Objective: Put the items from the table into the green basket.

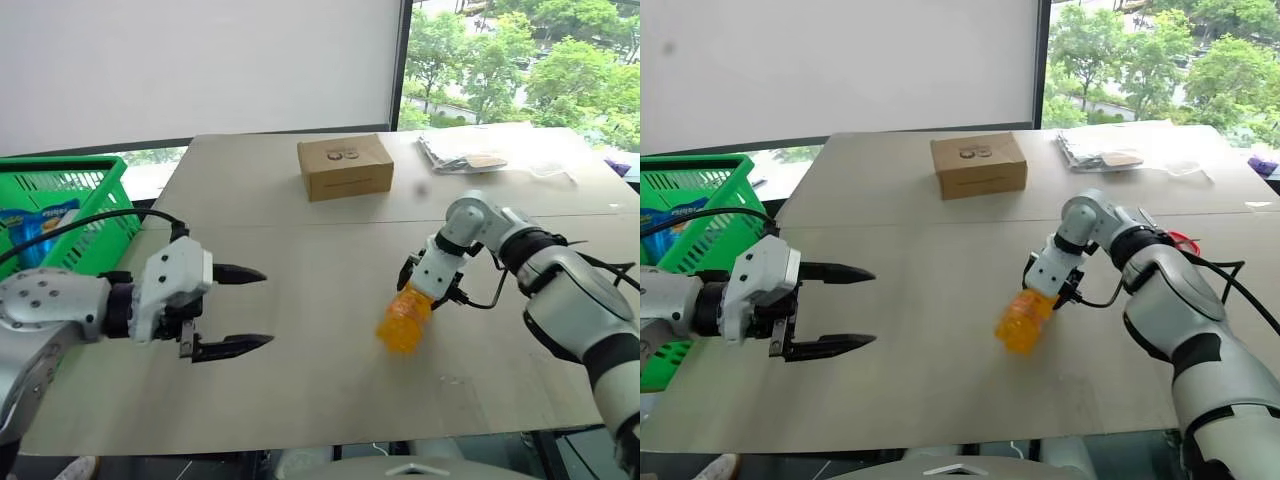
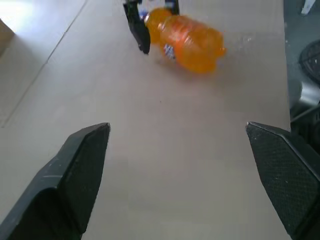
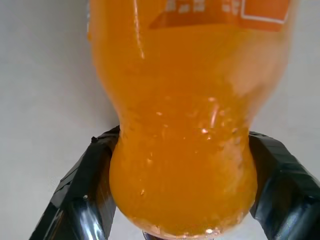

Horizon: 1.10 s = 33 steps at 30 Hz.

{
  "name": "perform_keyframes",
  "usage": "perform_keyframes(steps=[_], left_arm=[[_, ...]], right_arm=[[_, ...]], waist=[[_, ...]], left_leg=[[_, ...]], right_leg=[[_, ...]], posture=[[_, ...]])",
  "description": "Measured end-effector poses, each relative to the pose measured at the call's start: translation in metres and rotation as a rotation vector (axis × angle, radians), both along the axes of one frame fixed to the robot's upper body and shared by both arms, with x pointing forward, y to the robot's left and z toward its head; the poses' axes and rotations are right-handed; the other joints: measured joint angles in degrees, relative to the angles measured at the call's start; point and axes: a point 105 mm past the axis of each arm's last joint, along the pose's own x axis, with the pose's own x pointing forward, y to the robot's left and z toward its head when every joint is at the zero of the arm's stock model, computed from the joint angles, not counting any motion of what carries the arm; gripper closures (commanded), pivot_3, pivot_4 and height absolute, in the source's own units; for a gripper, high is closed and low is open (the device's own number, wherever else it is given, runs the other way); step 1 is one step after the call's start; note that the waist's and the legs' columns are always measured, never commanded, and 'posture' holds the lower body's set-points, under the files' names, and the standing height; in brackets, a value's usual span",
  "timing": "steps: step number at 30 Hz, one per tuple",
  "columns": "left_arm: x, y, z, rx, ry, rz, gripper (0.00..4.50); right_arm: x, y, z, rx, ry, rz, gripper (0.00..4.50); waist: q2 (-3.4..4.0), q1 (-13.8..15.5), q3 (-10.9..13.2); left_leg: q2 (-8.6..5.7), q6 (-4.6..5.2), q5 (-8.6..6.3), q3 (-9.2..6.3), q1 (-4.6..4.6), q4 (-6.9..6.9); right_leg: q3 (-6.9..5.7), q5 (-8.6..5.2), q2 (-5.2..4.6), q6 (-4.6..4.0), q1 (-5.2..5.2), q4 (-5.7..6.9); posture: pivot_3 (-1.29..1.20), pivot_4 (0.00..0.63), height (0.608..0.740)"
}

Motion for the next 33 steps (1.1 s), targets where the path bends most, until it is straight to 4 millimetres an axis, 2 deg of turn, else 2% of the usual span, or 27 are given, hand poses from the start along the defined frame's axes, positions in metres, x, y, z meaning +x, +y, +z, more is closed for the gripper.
perform_keyframes(steps=[2, 5, 8, 9, 10, 12, 15, 17, 23, 29, 30, 32, 33], left_arm=[[0.003, 0.001, 0.001, -0.027, -0.004, 0.018, 0.0], [0.013, 0.0, 0.005, -0.114, -0.02, 0.037, 0.0], [0.023, -0.001, 0.01, -0.183, -0.041, 0.056, 0.0], [0.038, -0.001, 0.021, -0.285, -0.08, 0.096, 0.0], [0.04, -0.001, 0.023, -0.305, -0.09, 0.101, 0.0], [0.056, -0.01, 0.051, -0.52, -0.126, 0.097, 0.0], [0.066, -0.031, 0.074, -0.704, -0.117, 0.046, 0.0], [0.069, -0.042, 0.075, -0.754, -0.074, 0.015, 0.0], [0.069, -0.066, 0.068, -0.72, 0.016, -0.078, 0.0], [0.073, -0.073, 0.067, -0.677, 0.044, -0.129, 0.0], [0.073, -0.074, 0.068, -0.677, 0.042, -0.136, 0.56], [0.073, -0.075, 0.07, -0.679, 0.041, -0.153, 1.29], [0.073, -0.075, 0.07, -0.68, 0.042, -0.157, 1.49]], right_arm=[[0.001, 0.003, 0.008, 0.087, 0.084, -0.102, 1.62], [0.007, 0.009, 0.041, 0.347, 0.315, -0.323, 1.62], [0.009, 0.017, 0.066, 0.528, 0.472, -0.395, 1.62], [0.005, 0.026, 0.086, 0.665, 0.591, -0.409, 1.62], [0.005, 0.027, 0.089, 0.686, 0.604, -0.416, 1.62], [-0.003, 0.05, 0.104, 0.835, 0.726, -0.441, 1.62], [-0.022, 0.083, 0.109, 0.88, 0.781, -0.403, 1.62], [-0.026, 0.094, 0.109, 0.893, 0.773, -0.406, 1.62], [-0.029, 0.107, 0.109, 0.892, 0.734, -0.399, 1.62], [-0.032, 0.106, 0.104, 0.847, 0.662, -0.356, 1.62], [-0.032, 0.106, 0.104, 0.847, 0.663, -0.355, 1.62], [-0.031, 0.105, 0.105, 0.855, 0.662, -0.361, 1.62], [-0.031, 0.105, 0.105, 0.857, 0.663, -0.362, 1.62]], waist=[[0.07, 0.0, 0.0], [0.08, -0.1, 0.0], [0.07, -0.2, 0.0], [0.05, -0.1, 0.0], [0.03, 0.0, 0.0], [-0.06, 0.0, 0.0], [-0.11, -0.2, -0.1], [-0.12, -0.4, -0.1], [-0.15, -0.9, -0.1], [-0.15, -2.0, -0.1], [-0.15, -2.2, -0.1], [-0.15, -2.9, -0.1], [-0.15, -3.1, -0.1]], left_leg=[[-0.02, 0.01, 0.0, -0.02, -0.04, 0.01], [-0.02, 0.02, -0.01, 0.0, -0.01, 0.0], [-0.01, 0.02, -0.01, 0.0, 0.0, 0.01], [-0.01, 0.03, -0.01, -0.02, -0.01, 0.01], [0.0, 0.03, -0.01, -0.06, -0.03, 0.01], [-0.01, 0.03, -0.01, -0.1, -0.1, 0.04], [-0.09, 0.03, -0.02, -0.02, -0.12, 0.04], [-0.13, 0.03, -0.02, 0.03, -0.14, 0.05], [-0.19, 0.03, -0.02, 0.02, -0.13, 0.05], [-0.16, 0.03, -0.01, 0.07, -0.07, 0.04], [-0.15, 0.03, -0.01, 0.06, -0.07, 0.04], [-0.13, 0.03, -0.01, 0.04, -0.08, 0.03], [-0.12, 0.03, -0.01, 0.04, -0.09, 0.03]], right_leg=[[-0.04, 0.0, -0.06, -0.01, -0.01, -0.01], [-0.05, 0.01, -0.05, 0.0, 0.0, -0.04], [-0.06, 0.12, 0.01, 0.2, 0.0, -0.02], [-0.09, 0.13, 0.02, 0.21, 0.0, -0.02], [-0.11, 0.13, 0.01, 0.21, 0.01, -0.02], [-0.16, 0.15, -0.04, 0.23, 0.0, -0.03], [-0.08, 0.17, -0.1, 0.27, -0.01, -0.03], [-0.04, 0.18, -0.09, 0.29, -0.01, -0.04], [-0.04, 0.18, 0.18, 0.29, -0.01, -0.04], [0.01, 0.17, 0.28, 0.3, 0.0, -0.04], [0.03, 0.16, 0.29, 0.3, -0.01, -0.04], [0.02, 0.16, 0.29, 0.29, -0.01, -0.04], [0.03, 0.16, 0.29, 0.29, -0.01, -0.05]], posture=[[0.17, 0.0, 0.724], [0.15, 0.0, 0.724], [0.11, 0.0, 0.724], [0.11, 0.0, 0.724], [0.1, 0.0, 0.724], [0.09, 0.0, 0.724], [0.09, 0.0, 0.724], [0.09, 0.0, 0.724], [0.08, 0.0, 0.724], [0.07, 0.0, 0.724], [0.07, 0.0, 0.724], [0.07, 0.0, 0.724], [0.07, 0.0, 0.724]])
